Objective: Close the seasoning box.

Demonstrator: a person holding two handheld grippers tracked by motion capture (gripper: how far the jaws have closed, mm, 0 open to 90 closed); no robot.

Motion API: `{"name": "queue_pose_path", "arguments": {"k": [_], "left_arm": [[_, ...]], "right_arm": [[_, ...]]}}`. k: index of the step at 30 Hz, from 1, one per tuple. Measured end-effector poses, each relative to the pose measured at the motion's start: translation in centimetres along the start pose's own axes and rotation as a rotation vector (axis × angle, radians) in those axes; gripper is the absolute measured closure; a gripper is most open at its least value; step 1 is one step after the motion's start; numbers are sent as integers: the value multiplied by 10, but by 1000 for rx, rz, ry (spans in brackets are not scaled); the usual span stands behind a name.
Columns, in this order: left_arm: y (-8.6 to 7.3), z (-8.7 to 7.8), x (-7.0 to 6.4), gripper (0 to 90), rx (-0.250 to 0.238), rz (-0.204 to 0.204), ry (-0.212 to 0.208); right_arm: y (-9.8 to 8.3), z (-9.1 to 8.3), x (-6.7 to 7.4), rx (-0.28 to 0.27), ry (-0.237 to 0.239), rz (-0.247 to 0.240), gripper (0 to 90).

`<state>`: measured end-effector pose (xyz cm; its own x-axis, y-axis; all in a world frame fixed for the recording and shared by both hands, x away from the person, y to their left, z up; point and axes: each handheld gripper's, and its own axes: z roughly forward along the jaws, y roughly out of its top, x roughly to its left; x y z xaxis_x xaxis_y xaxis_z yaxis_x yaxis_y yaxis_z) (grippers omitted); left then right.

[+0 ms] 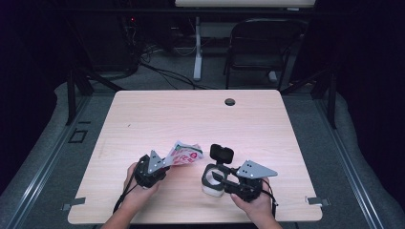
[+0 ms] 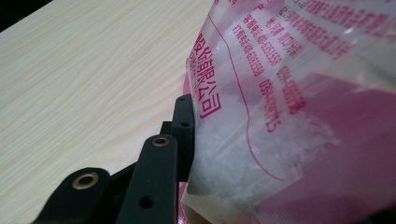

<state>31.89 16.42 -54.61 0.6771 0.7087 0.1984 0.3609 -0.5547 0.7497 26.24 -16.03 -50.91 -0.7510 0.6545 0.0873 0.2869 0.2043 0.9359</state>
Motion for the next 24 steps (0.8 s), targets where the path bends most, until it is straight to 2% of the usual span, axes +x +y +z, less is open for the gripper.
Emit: {"name": "queue_pose_path", "arguments": {"k": [5,11,15,20,24], "left_arm": [[-6,-12,18,731,-9,-49,37],[-20,-23,38,731,-3,-99,94],[-30,-25,48,731,1,-139,157],[-41,-26,57,731,24,-170,208],[-49,-22,61,731,51,-198,219]], "right_arm": [[0,-1,-1,-6,-4,6,647],[-1,-2,-2,3,-8,7,646],[-1,-2,-3,3,-12,9,646],[-2,-2,-4,-3,-14,18,646],[-3,-2,-5,-4,-14,19,645]]}}
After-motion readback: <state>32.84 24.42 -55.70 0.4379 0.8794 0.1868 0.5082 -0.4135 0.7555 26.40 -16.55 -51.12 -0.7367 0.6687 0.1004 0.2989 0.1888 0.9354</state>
